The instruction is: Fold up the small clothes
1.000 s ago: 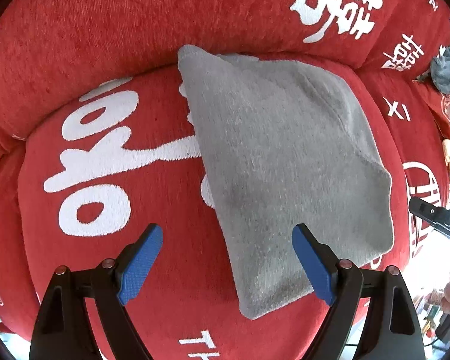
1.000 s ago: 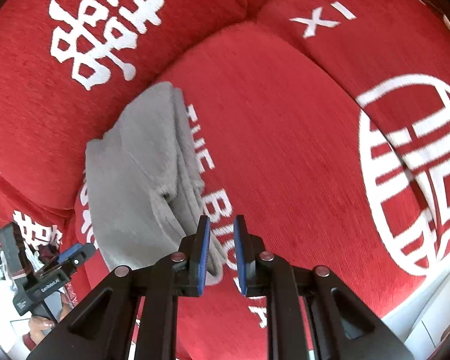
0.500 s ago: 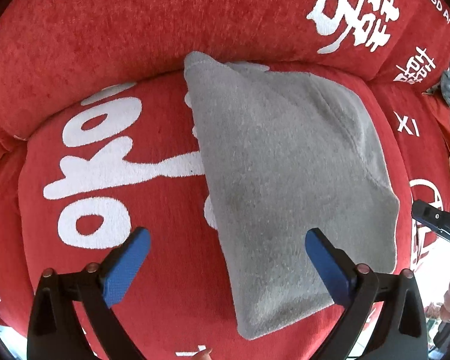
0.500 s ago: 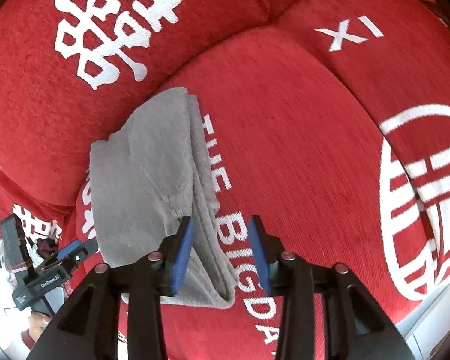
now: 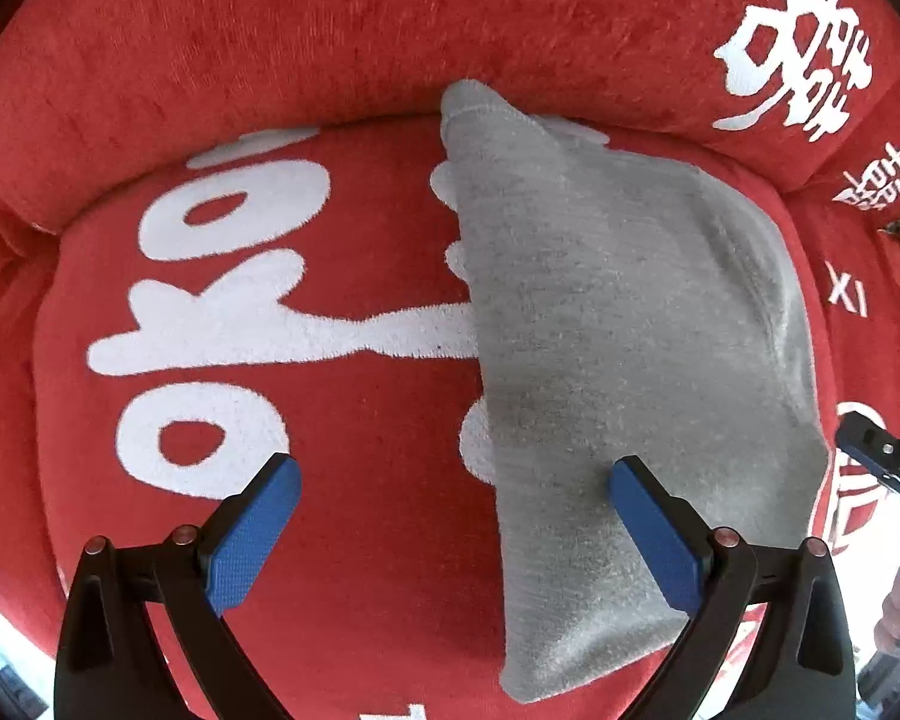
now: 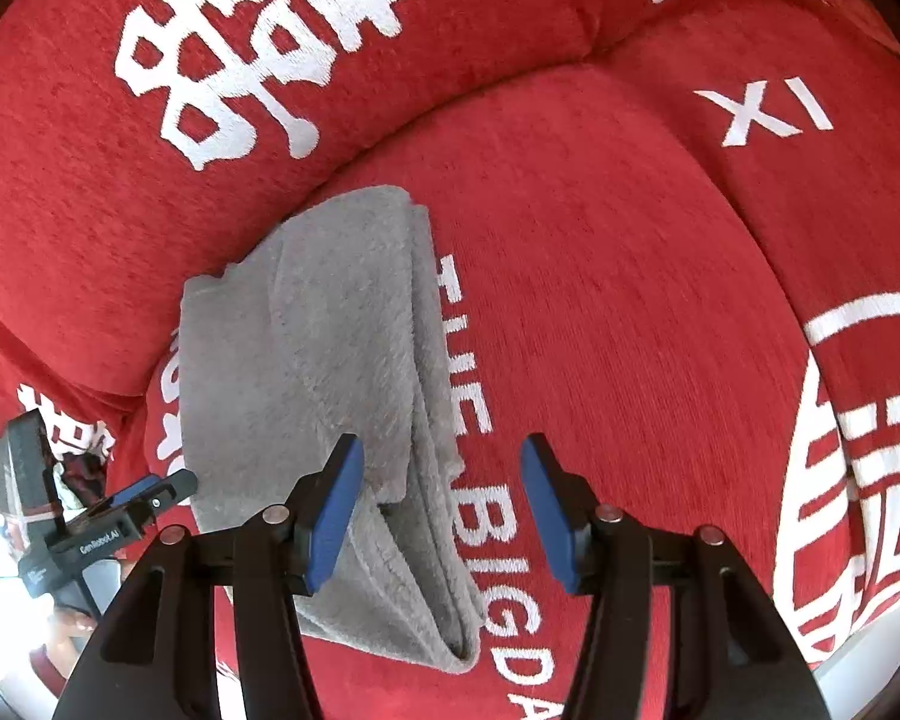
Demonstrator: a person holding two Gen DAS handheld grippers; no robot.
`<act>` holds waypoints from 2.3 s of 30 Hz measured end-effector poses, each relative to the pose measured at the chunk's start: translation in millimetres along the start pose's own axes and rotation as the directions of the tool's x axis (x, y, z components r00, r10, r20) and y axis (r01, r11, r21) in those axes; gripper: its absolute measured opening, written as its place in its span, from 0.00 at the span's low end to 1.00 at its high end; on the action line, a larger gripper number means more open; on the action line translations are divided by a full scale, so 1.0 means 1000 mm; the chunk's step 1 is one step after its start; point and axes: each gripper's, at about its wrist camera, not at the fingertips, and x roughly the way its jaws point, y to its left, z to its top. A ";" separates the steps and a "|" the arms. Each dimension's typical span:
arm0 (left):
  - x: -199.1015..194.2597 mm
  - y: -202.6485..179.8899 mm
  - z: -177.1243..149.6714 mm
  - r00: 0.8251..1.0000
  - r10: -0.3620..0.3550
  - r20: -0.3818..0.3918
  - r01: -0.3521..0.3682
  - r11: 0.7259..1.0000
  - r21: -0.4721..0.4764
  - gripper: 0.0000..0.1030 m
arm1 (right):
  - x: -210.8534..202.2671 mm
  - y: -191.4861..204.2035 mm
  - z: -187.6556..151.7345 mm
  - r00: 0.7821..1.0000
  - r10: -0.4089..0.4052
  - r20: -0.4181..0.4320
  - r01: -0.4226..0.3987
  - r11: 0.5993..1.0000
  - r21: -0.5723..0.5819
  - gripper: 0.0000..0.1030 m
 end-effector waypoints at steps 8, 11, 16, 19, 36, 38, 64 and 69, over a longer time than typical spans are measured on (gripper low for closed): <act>0.004 0.006 0.004 1.000 -0.030 0.009 0.030 0.999 -0.023 1.00 | 0.016 -0.015 0.013 0.999 0.032 -0.029 -0.031 0.999 0.034 0.57; 0.006 0.004 0.006 0.999 -0.039 0.009 0.039 0.999 -0.022 1.00 | 0.016 -0.017 0.017 0.998 0.048 -0.028 -0.047 0.998 0.036 0.57; 0.009 0.000 0.007 0.999 -0.053 0.006 0.053 0.998 -0.023 1.00 | 0.016 -0.021 0.017 0.997 0.074 -0.028 -0.073 0.997 0.041 0.58; 0.012 0.001 0.008 0.997 -0.079 0.006 0.079 0.996 -0.033 1.00 | 0.018 -0.028 0.016 0.991 0.128 -0.030 -0.125 0.989 0.077 0.58; 0.047 -0.026 0.026 0.962 -0.267 -0.065 0.266 0.964 -0.024 1.00 | 0.056 -0.028 0.028 0.926 0.329 -0.184 -0.328 0.944 0.034 0.59; 0.048 -0.028 0.025 0.964 -0.259 -0.064 0.258 0.966 -0.024 1.00 | 0.058 -0.027 0.031 0.920 0.345 -0.185 -0.346 0.938 0.032 0.59; 0.060 -0.056 0.037 0.966 -0.253 -0.061 0.255 0.967 0.025 0.93 | 0.068 -0.007 0.034 0.902 0.365 -0.231 -0.376 0.927 -0.005 0.55; 0.046 -0.047 0.032 0.956 -0.291 -0.023 0.292 0.956 0.041 0.64 | 0.060 -0.004 0.032 0.913 0.348 -0.212 -0.356 0.935 0.003 0.31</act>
